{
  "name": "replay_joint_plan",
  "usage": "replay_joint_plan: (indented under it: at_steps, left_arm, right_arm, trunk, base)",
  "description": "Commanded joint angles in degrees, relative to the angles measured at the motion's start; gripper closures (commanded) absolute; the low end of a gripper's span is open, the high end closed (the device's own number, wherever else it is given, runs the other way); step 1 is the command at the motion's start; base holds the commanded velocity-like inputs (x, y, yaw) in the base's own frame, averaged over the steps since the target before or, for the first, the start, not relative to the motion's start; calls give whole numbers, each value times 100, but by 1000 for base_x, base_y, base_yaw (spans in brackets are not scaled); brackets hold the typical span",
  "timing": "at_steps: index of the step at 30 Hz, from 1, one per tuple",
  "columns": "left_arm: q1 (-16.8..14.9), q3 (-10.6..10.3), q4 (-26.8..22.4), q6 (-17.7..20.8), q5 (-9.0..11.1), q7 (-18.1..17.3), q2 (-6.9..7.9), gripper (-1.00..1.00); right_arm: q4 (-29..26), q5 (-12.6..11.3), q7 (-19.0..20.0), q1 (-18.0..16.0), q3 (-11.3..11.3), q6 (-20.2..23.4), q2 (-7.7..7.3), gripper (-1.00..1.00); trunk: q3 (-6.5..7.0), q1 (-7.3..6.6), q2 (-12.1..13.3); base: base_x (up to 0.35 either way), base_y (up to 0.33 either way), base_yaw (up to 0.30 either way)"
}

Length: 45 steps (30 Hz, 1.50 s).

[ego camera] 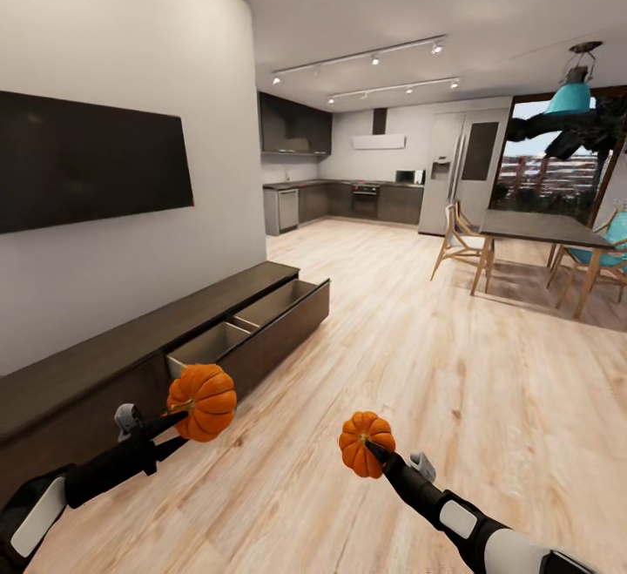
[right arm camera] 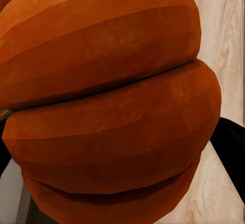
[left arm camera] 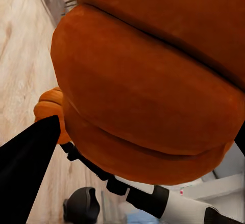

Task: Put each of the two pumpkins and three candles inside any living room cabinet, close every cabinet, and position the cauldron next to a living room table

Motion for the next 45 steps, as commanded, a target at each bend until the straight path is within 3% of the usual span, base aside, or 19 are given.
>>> replay_joint_plan:
  at_steps: [1,8,22,30,36,45]
  left_arm:
    - [-2,-9,-5,64,63,3,-6,100]
    - [-2,-123,-11,64,62,3,-15,100]
    - [-2,-129,-12,56,62,9,-16,100]
    - [-2,-137,-12,56,61,12,-16,100]
    - [-2,-303,-12,56,55,23,-16,100]
    - [-2,-331,-12,56,53,29,-16,100]
  right_arm:
    - [-4,-79,24,-5,-18,53,-1,100]
    - [23,-79,29,-5,-16,53,-1,100]
    - [31,-79,45,-5,-16,55,-1,100]
    - [31,-79,13,-5,-16,53,-1,100]
    - [31,-79,-8,-5,-16,47,2,100]
    - [31,-79,-12,-5,-16,19,-1,100]
  trunk:
    - [-10,-1,-3]
    - [-44,-1,-3]
    - [-111,-1,-3]
    - [-149,-1,-3]
    - [-178,-1,-3]
    - [-222,-1,-3]
  base:
    - [0,0,-252]
    - [0,0,-252]
    - [79,-16,-252]
    - [241,-104,-251]
    - [274,-131,-250]
    - [274,-149,-249]
